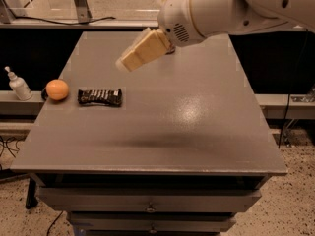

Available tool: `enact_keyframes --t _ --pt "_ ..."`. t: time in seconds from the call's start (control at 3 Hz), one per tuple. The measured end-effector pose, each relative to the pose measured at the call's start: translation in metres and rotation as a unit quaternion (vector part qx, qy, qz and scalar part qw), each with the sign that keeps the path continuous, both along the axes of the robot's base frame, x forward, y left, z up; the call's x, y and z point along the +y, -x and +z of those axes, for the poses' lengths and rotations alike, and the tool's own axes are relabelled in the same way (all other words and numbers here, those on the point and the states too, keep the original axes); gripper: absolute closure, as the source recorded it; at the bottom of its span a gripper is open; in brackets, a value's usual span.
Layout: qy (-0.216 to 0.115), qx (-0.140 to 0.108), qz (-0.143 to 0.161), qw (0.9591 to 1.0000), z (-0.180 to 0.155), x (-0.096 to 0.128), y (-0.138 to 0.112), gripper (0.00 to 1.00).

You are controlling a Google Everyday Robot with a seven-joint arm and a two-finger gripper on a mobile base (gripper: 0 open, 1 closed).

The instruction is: Move rxbar chocolate near orange

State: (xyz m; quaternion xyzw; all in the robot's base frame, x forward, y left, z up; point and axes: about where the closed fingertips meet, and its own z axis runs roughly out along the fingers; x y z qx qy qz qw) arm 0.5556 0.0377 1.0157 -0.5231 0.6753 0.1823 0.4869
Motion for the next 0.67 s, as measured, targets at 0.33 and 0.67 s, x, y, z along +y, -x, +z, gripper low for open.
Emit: enact_keyframes --t 0.33,0.67 --pt "0.031 -0.030 -0.006 0.9990 0.021 -0.040 -0.017 0.00" --pt "0.056 -0.066 -0.020 0.9960 0.048 -0.089 -0.031 0.00"
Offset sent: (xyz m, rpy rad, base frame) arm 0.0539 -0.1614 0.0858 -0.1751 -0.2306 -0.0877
